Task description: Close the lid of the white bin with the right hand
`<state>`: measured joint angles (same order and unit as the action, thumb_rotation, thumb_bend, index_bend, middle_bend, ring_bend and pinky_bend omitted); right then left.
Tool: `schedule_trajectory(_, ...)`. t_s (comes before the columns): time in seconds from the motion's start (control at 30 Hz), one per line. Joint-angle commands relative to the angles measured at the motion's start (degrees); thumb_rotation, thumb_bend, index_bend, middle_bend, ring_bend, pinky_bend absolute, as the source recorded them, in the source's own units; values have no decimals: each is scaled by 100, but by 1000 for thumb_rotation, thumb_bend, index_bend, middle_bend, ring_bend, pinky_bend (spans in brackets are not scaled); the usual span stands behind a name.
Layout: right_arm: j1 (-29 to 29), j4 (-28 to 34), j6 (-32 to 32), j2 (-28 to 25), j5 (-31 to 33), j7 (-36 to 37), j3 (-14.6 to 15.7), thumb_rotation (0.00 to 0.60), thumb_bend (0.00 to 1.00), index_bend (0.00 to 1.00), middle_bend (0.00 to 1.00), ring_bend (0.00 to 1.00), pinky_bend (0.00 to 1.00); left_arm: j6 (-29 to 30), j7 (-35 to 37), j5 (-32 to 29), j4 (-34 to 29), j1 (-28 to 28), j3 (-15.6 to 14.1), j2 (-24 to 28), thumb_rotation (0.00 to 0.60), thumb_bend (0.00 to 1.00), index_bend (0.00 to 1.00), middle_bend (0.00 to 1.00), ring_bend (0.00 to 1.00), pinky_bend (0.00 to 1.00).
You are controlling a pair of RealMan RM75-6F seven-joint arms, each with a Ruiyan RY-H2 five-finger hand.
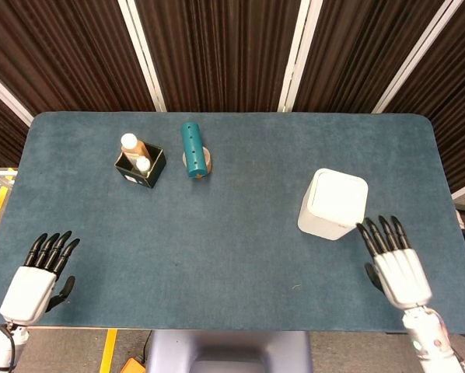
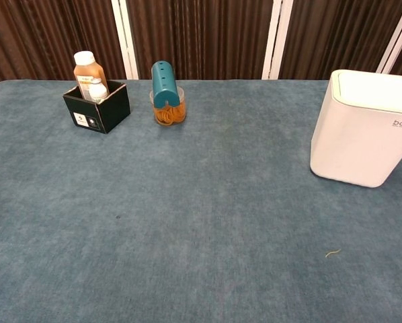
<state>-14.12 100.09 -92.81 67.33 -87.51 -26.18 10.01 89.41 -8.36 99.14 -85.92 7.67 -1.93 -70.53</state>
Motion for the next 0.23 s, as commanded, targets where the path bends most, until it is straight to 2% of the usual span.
schedule_trajectory(0.03, 482, -949, -260, 387, -396, 706, 195, 600, 386, 0, 0, 0, 0, 6, -1, 13, 19, 0, -5, -3, 600, 459, 0, 0, 0, 0)
schedule_trajectory(0.23, 630, -965, -79, 452, -335, 472, 58, 600, 386, 0, 0, 0, 0, 1, 26, -12, -16, -2, 5, 17, 600, 459, 0, 0, 0, 0)
